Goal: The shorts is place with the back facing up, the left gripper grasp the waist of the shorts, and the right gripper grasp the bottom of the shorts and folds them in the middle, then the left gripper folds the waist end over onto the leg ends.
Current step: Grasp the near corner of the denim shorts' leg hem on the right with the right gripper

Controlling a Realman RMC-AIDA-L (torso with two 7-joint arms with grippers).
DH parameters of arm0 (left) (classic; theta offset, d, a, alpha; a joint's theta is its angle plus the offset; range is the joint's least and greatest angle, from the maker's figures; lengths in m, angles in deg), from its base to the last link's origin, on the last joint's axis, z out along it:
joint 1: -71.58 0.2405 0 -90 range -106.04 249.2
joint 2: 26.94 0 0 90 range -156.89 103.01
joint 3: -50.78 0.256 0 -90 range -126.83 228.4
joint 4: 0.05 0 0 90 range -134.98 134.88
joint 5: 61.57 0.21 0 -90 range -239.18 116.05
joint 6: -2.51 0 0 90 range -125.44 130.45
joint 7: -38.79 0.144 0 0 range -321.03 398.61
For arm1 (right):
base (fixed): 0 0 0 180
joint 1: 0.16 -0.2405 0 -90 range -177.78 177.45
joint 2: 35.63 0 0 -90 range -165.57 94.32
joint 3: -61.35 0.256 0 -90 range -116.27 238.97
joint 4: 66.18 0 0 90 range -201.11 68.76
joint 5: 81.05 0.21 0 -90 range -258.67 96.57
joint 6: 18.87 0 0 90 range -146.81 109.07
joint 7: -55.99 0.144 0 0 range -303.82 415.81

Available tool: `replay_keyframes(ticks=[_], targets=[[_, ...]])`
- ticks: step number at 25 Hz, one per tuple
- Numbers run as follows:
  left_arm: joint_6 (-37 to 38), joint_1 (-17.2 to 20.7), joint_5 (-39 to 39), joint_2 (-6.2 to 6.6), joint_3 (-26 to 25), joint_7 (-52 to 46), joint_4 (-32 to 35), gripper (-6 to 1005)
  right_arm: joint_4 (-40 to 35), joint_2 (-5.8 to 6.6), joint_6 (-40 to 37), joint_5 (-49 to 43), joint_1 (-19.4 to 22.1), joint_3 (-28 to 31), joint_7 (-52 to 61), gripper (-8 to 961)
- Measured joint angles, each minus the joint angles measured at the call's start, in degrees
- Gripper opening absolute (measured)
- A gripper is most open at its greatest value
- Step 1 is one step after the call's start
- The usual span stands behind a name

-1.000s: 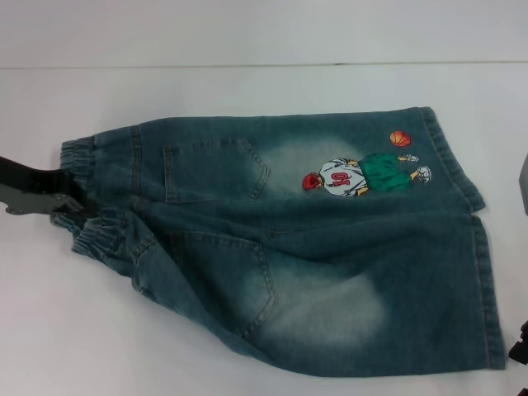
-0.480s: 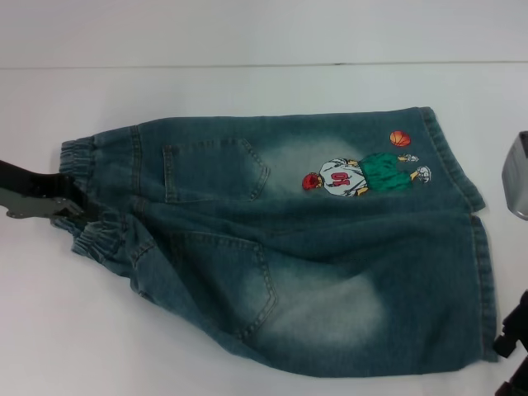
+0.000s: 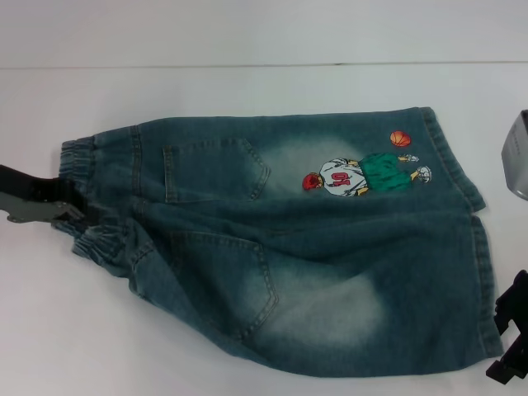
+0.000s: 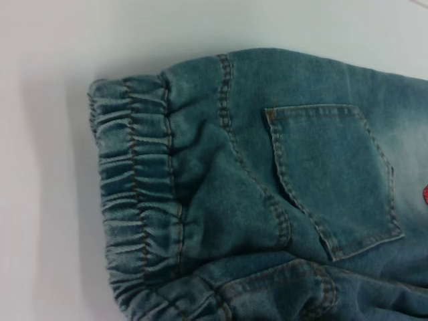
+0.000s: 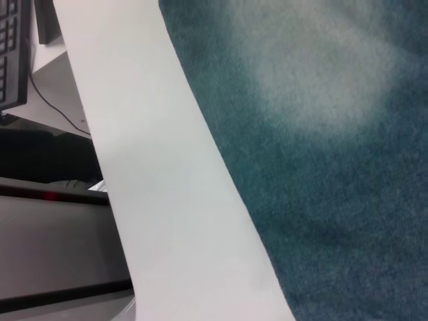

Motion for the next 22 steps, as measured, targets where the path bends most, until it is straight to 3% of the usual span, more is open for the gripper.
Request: replay_keyframes(ticks=[22], targets=[[-1.0, 0.1, -0.2, 0.01, 0.0, 0.2, -0.4, 62, 0.6, -0.91, -0.4, -0.3, -0.7, -1.3, -0.7, 743]])
